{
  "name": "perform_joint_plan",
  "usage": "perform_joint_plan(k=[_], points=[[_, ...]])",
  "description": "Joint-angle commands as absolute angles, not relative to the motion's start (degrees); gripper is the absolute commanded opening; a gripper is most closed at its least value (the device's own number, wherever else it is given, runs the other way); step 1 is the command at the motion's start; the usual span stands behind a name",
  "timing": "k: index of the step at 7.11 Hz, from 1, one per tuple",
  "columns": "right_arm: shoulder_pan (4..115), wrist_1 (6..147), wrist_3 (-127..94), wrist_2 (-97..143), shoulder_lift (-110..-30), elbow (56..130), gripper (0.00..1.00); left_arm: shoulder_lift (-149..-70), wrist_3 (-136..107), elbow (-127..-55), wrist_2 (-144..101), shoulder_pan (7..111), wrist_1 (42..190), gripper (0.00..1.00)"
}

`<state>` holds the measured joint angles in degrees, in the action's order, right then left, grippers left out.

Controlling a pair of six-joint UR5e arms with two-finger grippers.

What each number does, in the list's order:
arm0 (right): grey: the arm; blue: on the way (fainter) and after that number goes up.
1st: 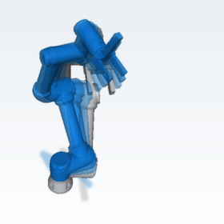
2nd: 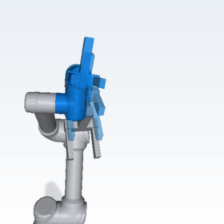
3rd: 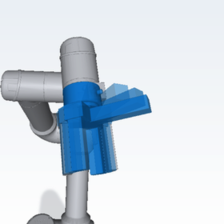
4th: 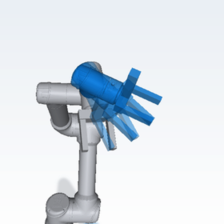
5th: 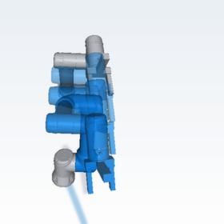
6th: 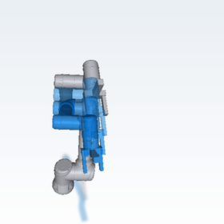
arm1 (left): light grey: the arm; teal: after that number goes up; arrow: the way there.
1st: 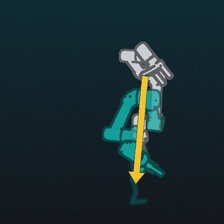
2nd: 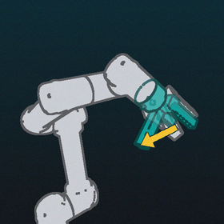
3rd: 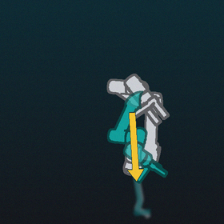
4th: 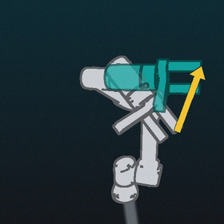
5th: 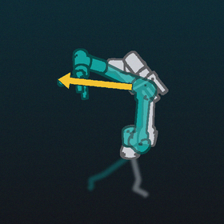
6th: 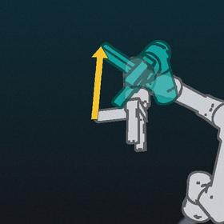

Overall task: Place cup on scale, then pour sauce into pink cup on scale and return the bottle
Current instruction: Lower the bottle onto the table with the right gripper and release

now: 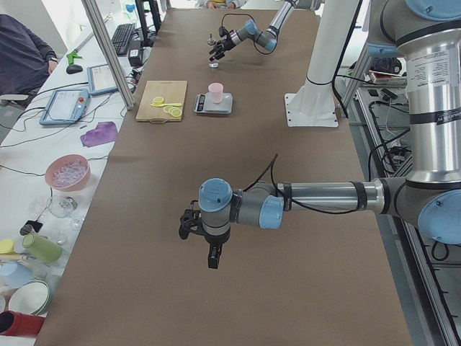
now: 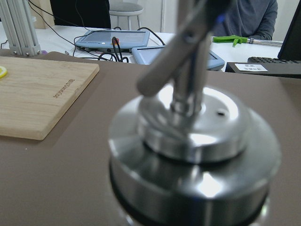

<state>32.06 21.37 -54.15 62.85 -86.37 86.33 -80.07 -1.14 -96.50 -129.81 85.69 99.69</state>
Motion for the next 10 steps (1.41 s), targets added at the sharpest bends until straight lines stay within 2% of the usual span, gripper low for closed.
perform_joint_plan(k=[1,2,7,10], points=[[31.7,21.4,-53.7,62.8,-86.9,86.3,0.5,-80.1,-1.1,-96.5,-129.8,85.7,99.8,0.98],[31.6,21.3,-53.9,63.0,-87.0,86.4,1.0,-80.1,-1.1,-96.5,-129.8,85.7,99.8,0.98],[31.6,21.2,-54.2,63.1,-87.1,88.1,1.0,-80.2,-1.1,-96.7,-129.8,85.7,99.8,0.98],[28.4,21.0,-55.5,62.1,-95.9,97.4,1.0,-80.1,-1.1,-96.9,-129.8,85.7,99.7,0.98]])
